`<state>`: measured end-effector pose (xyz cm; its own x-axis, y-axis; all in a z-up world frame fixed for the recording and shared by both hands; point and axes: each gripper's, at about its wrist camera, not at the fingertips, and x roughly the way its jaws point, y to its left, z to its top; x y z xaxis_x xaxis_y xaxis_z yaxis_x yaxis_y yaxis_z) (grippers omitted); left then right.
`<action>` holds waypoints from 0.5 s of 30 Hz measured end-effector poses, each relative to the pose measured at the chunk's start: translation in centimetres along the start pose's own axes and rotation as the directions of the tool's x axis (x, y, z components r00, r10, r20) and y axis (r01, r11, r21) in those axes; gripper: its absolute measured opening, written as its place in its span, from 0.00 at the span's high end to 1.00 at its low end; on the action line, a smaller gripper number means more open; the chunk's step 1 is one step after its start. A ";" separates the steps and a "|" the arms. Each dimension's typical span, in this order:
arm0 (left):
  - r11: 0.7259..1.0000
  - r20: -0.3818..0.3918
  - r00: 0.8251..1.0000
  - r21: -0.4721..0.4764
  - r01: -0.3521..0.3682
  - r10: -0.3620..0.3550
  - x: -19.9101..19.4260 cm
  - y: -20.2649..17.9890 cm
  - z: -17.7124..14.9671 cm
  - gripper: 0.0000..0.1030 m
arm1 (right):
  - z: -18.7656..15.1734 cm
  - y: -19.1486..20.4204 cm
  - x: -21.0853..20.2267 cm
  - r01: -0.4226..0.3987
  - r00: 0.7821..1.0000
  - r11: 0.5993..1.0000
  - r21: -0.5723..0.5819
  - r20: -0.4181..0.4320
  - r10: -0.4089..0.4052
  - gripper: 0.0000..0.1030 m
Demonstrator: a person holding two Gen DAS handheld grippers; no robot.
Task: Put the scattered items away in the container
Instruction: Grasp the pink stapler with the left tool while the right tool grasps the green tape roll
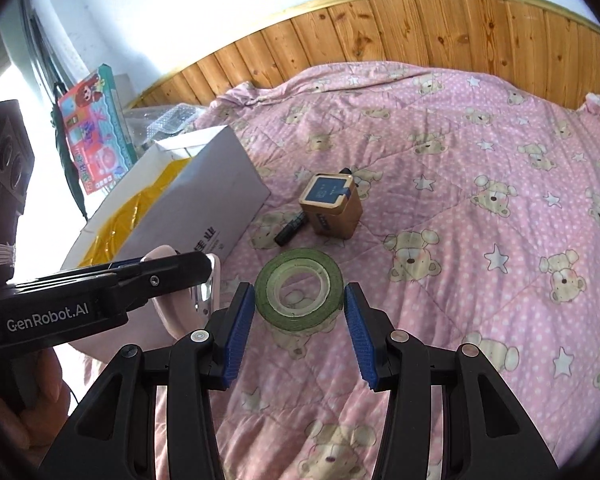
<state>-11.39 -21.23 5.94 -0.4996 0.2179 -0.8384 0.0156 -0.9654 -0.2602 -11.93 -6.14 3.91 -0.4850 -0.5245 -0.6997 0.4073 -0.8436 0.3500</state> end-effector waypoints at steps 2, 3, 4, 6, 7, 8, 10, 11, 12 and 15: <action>1.000 0.010 1.000 0.005 0.005 -0.005 -0.8 -0.2 -0.4 0.71 | -0.4 0.6 -0.7 -0.001 1.000 1.000 -0.005 0.006 0.001 0.53; 1.000 0.015 1.000 0.007 0.007 -0.007 -1.3 -0.3 -0.7 0.71 | -0.6 0.8 -1.0 -0.001 1.000 1.000 -0.007 0.008 0.001 0.53; 1.000 0.020 1.000 0.008 0.009 -0.009 -1.6 -0.3 -0.9 0.71 | -0.8 1.1 -1.3 -0.002 1.000 1.000 -0.010 0.011 0.002 0.53; 1.000 0.029 1.000 0.012 0.013 -0.013 -2.4 -0.4 -1.3 0.71 | -1.2 1.6 -1.9 -0.001 1.000 1.000 -0.015 0.019 0.001 0.53; 1.000 0.032 0.999 0.014 0.015 -0.016 -2.7 -0.4 -1.5 0.71 | -1.3 1.8 -2.2 -0.001 1.000 1.000 -0.016 0.022 0.001 0.53; 1.000 0.036 0.999 0.016 0.017 -0.018 -3.0 -0.5 -1.7 0.71 | -1.5 2.0 -2.5 0.000 1.000 1.000 -0.018 0.025 0.001 0.53; 1.000 0.044 0.999 0.019 0.022 -0.023 -3.6 -0.6 -2.0 0.71 | -1.7 2.3 -3.1 0.001 1.000 1.000 -0.023 0.031 0.000 0.53; 1.000 0.048 0.999 0.020 0.025 -0.026 -3.9 -0.6 -2.2 0.71 | -1.8 2.5 -3.4 0.002 0.999 1.000 -0.025 0.034 -0.001 0.53; 0.999 0.052 0.998 0.020 0.028 -0.029 -4.2 -0.7 -2.4 0.71 | -1.9 2.7 -3.7 0.003 0.999 1.000 -0.027 0.038 -0.002 0.53; 0.999 0.065 0.997 0.023 0.034 -0.036 -5.0 -0.8 -2.9 0.71 | -2.3 3.2 -4.5 0.007 0.999 0.999 -0.034 0.048 -0.005 0.53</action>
<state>-6.42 -21.12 9.00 -0.5548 0.2427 -0.7958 -0.0211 -0.9603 -0.2781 -6.67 -6.22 6.74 -0.5237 -0.5251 -0.6708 0.4304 -0.8426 0.3236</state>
